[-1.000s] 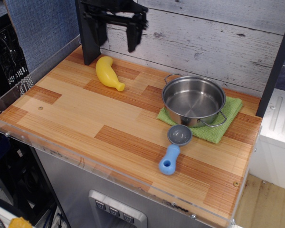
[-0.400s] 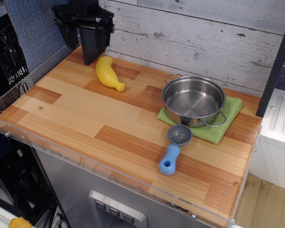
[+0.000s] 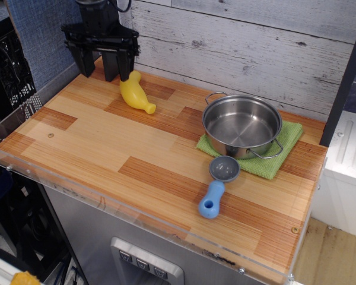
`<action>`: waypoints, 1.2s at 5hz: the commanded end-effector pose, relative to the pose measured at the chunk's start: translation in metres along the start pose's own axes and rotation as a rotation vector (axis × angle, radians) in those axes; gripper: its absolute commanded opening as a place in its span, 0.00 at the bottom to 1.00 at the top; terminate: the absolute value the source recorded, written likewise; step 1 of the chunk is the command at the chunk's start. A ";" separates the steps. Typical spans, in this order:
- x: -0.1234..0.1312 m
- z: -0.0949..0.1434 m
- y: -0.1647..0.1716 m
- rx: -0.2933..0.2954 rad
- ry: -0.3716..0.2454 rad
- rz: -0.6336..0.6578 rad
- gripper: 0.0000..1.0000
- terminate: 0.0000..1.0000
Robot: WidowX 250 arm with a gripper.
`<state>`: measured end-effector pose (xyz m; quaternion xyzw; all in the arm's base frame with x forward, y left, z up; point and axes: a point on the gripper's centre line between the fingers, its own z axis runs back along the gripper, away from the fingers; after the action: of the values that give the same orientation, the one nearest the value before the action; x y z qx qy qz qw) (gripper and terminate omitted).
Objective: Place the banana inside the pot
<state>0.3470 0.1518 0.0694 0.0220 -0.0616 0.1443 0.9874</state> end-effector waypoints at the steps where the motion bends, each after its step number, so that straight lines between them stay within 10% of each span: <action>1: 0.008 -0.013 -0.004 0.007 -0.007 0.057 1.00 0.00; 4: 0.014 -0.048 -0.029 0.033 0.016 0.073 1.00 0.00; 5: 0.009 -0.054 -0.034 0.038 0.036 0.060 0.00 0.00; 6: 0.007 -0.047 -0.035 0.025 0.031 0.057 0.00 0.00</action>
<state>0.3692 0.1212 0.0086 0.0260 -0.0304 0.1780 0.9832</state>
